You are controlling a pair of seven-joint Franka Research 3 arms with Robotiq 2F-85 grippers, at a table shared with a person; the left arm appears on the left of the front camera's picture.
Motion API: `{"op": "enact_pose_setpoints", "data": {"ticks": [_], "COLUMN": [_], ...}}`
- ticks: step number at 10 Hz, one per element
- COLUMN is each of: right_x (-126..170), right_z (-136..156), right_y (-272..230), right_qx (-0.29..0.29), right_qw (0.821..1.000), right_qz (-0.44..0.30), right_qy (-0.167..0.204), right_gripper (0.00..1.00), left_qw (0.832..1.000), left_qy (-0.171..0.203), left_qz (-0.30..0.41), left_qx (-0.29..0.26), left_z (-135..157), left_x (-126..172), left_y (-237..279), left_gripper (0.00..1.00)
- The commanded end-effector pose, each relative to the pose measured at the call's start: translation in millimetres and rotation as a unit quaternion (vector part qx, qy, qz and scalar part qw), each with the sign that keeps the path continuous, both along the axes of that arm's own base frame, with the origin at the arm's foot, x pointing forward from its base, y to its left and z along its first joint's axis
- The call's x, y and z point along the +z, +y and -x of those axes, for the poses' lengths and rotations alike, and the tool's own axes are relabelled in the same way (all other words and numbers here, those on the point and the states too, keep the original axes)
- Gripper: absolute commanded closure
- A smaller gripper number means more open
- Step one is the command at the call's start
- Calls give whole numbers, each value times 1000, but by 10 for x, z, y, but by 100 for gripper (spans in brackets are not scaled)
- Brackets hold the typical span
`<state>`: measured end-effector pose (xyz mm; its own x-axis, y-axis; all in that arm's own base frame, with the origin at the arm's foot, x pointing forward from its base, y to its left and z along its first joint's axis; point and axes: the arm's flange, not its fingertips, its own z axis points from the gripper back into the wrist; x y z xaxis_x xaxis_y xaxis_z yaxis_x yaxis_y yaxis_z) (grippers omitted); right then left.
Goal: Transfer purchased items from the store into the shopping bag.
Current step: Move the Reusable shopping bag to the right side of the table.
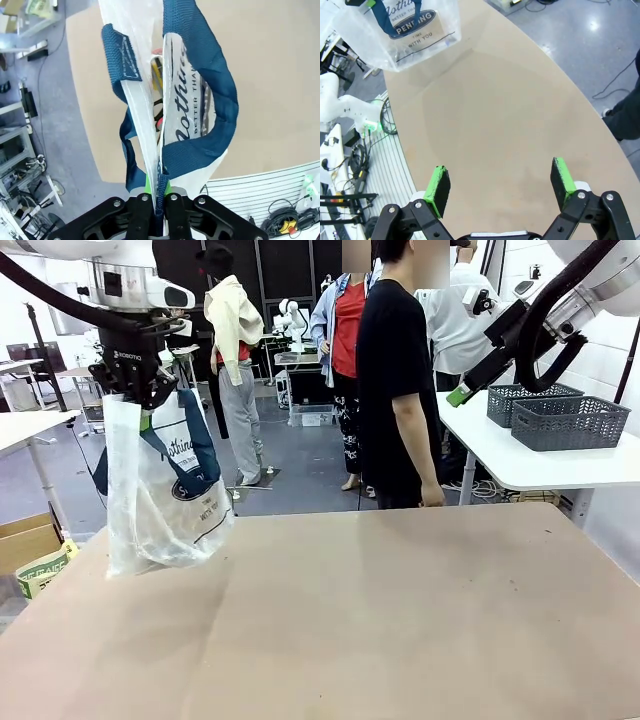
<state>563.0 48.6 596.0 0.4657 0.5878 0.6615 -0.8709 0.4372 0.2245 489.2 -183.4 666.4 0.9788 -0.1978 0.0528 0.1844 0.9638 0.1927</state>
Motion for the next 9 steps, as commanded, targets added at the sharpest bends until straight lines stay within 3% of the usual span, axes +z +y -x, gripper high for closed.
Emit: {"op": "enact_pose_setpoints", "data": {"ticks": [1,3,7,9], "right_x": [-8,-8,-8,-8], "right_z": [-20,-20,-20,-20], "right_y": [13,13,13,13], "right_qx": [-3,-3,-3,-3], "right_qw": [1000,1000,1000,1000], "right_qz": [-4,-4,-4,-4], "right_qy": [-3,-3,-3,-3], "right_gripper": [0,0,0,0], "left_qw": [1000,1000,998,997], "left_qy": [-12,0,-49,-71], "left_qz": [5,0,-9,19], "left_qx": [8,0,30,31], "left_z": [-2,0,-362,-381], "left_x": [115,5,143,215], "left_y": [24,0,468,768], "left_gripper": [100,100,100,100]}}
